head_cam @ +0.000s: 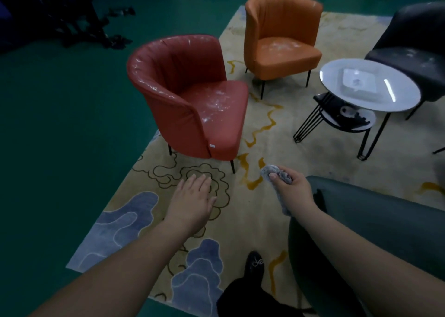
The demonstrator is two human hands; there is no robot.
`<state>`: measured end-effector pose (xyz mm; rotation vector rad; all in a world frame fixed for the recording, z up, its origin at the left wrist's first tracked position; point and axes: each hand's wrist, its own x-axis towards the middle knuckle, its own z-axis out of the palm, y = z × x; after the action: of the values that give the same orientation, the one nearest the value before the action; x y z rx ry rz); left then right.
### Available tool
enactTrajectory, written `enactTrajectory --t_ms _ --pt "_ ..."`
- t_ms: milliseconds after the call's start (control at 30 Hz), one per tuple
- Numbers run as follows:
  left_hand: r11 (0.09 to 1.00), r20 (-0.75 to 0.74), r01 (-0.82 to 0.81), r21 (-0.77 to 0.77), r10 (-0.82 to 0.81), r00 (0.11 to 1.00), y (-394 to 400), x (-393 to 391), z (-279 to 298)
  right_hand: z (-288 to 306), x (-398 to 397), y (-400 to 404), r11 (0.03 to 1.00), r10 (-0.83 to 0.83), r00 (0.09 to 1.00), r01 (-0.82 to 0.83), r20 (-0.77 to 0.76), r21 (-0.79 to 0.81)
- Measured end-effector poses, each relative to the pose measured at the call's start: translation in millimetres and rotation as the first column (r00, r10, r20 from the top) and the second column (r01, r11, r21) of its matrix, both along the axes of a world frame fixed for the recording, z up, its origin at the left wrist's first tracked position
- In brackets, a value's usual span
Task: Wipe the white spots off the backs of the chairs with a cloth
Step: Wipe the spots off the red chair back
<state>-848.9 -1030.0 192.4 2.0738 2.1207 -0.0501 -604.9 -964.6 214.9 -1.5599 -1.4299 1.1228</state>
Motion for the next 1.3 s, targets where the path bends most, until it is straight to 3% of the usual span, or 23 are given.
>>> enactTrajectory --t_ms 300,633,1000,1300 --pt "0.998 -0.03 -0.055 -0.032 0.054 0.998 149 -7 0 -8 -3 160 0.999 0.018 0.998 -0.021 -0.065 -0.047" --pt "0.99 0.023 -0.109 -0.094 0.111 0.994 250 -12 -17 -10 -15 283 0.995 0.045 0.992 -0.055 -0.119 -0.079" --pt "0.989 0.041 -0.064 -0.13 0.07 0.997 425 -74 -36 -7 -46 430 0.998 0.052 0.991 -0.049 0.124 -0.025" --pt "0.988 0.05 -0.087 -0.128 0.094 0.994 541 -78 -39 -10 -55 543 0.998 0.058 0.997 -0.056 0.045 -0.03"
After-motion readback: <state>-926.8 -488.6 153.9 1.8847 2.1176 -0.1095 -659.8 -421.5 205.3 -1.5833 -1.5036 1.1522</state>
